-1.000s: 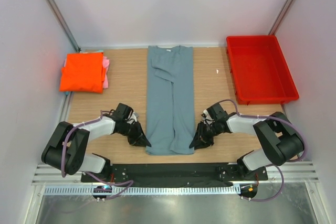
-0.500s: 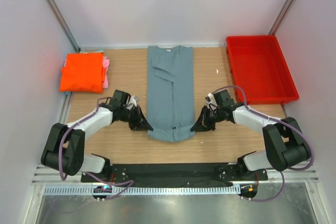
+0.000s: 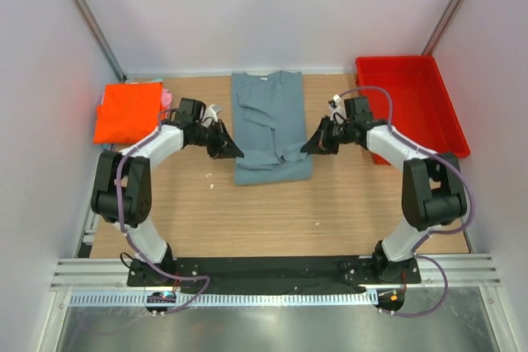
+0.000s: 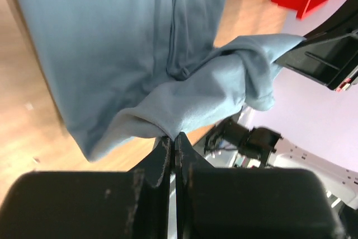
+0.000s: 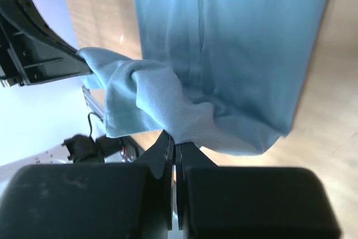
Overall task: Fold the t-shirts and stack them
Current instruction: Fold the tshirt
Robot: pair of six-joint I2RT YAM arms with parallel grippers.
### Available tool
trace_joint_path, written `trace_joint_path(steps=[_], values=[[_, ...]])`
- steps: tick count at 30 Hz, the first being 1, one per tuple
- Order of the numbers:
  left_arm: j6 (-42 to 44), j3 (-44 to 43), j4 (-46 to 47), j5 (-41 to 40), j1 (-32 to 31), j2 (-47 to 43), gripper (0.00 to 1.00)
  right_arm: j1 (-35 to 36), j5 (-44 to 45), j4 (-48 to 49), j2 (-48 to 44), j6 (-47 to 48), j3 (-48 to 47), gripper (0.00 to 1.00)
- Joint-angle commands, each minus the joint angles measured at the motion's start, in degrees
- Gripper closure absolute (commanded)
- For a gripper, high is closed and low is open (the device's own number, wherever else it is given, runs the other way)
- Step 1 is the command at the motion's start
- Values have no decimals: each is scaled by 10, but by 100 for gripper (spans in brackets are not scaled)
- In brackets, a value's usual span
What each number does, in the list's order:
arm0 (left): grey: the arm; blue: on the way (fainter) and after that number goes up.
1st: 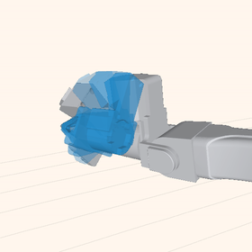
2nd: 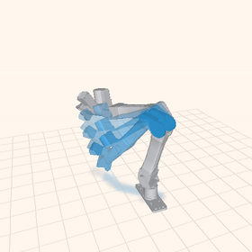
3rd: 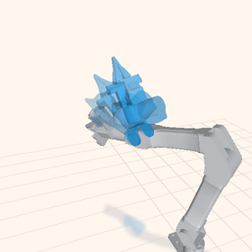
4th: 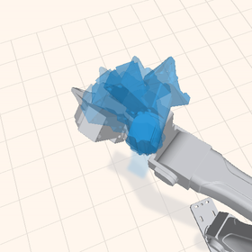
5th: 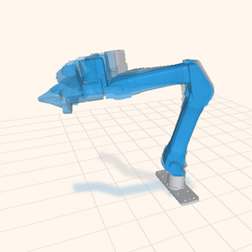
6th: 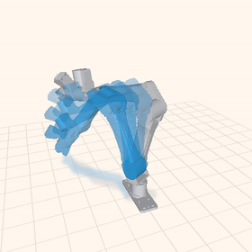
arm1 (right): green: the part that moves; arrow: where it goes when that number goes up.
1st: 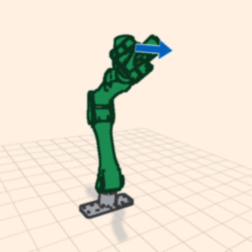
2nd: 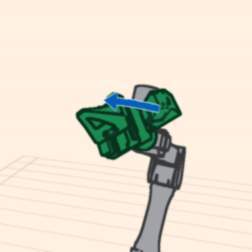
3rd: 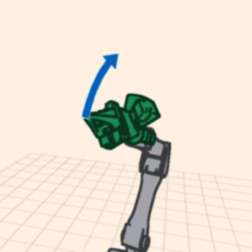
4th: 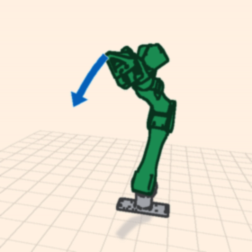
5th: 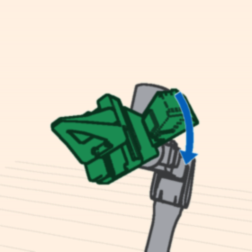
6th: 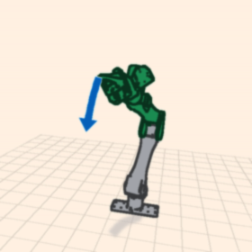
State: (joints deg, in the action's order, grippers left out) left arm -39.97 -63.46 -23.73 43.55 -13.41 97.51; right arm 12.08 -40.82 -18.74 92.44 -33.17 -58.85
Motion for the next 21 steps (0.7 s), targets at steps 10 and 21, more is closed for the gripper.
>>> trace_joint_path(steps=[10, 21], values=[[16, -200, 38, -11, 43, 154, 100, -22, 18, 22, 177, 75, -228, 99], [-24, -239, 65, -23, 59, 135, 31, -58, 3, -56, 179, 143, -319, 42]])
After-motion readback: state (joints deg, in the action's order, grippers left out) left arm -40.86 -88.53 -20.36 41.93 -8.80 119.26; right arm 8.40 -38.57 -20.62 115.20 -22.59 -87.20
